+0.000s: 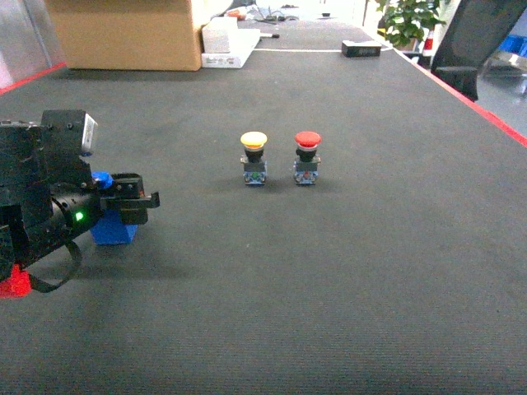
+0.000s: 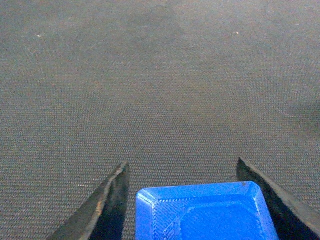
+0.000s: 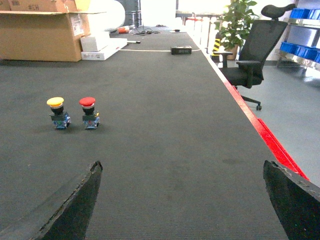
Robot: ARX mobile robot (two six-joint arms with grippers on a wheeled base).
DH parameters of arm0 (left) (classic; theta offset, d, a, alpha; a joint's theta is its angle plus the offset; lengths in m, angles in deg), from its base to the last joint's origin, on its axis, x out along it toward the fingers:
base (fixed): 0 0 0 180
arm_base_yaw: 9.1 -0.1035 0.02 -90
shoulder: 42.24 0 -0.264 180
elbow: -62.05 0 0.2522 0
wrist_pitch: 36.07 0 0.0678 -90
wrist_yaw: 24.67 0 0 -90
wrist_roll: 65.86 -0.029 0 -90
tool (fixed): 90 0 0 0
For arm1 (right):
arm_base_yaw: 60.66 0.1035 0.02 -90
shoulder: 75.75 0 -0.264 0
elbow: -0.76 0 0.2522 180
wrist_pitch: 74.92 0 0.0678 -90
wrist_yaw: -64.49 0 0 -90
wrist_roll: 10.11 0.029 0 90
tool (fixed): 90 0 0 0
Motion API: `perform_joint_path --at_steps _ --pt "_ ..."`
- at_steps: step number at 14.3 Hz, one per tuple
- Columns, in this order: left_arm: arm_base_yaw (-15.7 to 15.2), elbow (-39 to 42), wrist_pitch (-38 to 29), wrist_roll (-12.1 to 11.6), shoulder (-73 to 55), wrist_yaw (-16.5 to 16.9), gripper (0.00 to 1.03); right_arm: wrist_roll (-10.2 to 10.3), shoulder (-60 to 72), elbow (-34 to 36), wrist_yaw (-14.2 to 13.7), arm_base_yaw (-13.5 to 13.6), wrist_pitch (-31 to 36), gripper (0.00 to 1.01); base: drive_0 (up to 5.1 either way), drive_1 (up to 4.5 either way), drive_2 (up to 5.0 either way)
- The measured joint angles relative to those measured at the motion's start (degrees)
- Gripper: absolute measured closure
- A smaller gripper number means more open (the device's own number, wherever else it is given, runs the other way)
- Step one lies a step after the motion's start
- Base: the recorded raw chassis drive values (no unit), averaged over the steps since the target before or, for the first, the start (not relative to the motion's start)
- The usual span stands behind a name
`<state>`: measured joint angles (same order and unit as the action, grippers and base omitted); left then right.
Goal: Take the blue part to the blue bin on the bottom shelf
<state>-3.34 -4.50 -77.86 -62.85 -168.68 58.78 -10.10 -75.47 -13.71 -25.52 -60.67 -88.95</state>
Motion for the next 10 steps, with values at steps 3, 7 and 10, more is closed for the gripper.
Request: perform_joint_path --at_steps 3,7,10 --pt "0.0 0.1 -0.8 -0.4 -0.1 0.2 0.58 0.0 0.0 0.0 0.0 0.0 0.0 0.03 0.0 0.0 0.0" --pt "0.5 6.7 -4.3 -2.8 6.8 1.3 0.58 0.0 0.0 0.0 0.0 0.0 0.0 0.03 0.0 0.0 0.0" --pt "1.4 19.4 -5.1 -3.4 26.0 1.0 0.58 0.0 0.0 0.0 0.0 0.0 0.0 0.03 0.0 0.0 0.0"
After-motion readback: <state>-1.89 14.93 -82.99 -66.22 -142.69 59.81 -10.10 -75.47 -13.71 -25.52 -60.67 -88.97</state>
